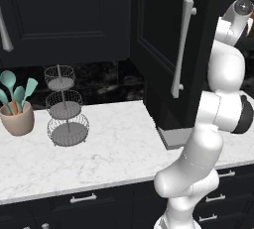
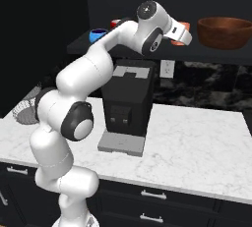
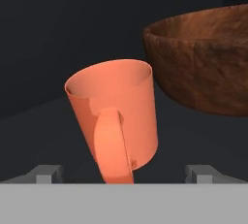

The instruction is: Gather all objects into one cabinet and sort the glasses and bowls to opposite sides.

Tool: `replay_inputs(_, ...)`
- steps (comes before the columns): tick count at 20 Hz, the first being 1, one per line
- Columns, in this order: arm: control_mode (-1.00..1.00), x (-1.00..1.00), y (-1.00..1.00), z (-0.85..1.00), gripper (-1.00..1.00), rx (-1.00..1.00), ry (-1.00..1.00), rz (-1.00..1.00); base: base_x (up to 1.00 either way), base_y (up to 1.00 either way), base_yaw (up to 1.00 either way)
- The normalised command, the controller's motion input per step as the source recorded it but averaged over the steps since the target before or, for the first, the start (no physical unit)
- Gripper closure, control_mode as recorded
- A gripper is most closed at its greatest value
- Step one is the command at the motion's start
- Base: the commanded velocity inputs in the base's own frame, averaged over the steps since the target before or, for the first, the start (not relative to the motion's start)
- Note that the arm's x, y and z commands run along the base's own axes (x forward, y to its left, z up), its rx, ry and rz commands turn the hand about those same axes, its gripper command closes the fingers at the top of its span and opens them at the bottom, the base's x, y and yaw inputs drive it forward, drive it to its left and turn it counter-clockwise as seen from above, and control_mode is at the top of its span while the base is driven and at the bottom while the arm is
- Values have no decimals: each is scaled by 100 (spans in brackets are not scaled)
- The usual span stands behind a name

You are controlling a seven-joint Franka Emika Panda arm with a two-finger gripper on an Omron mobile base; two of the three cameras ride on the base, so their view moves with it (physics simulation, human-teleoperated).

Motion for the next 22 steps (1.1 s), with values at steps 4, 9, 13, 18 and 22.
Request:
replay_inputs(4, -100, 22, 0, -6, -100, 0, 0, -1, 0, 0, 0)
replay_inputs(9, -100, 12, -1, -2, -100, 0, 0, 0, 0, 0, 0)
replay_inputs(13, -100, 4, -16, 0, -100, -1, 0, 0, 0, 0, 0)
replay_inputs(18, -100, 6, -16, -5, -100, -2, 0, 0, 0, 0, 0)
replay_inputs(22, -100, 0, -5, 0, 100, 0, 0, 0, 0, 0, 0)
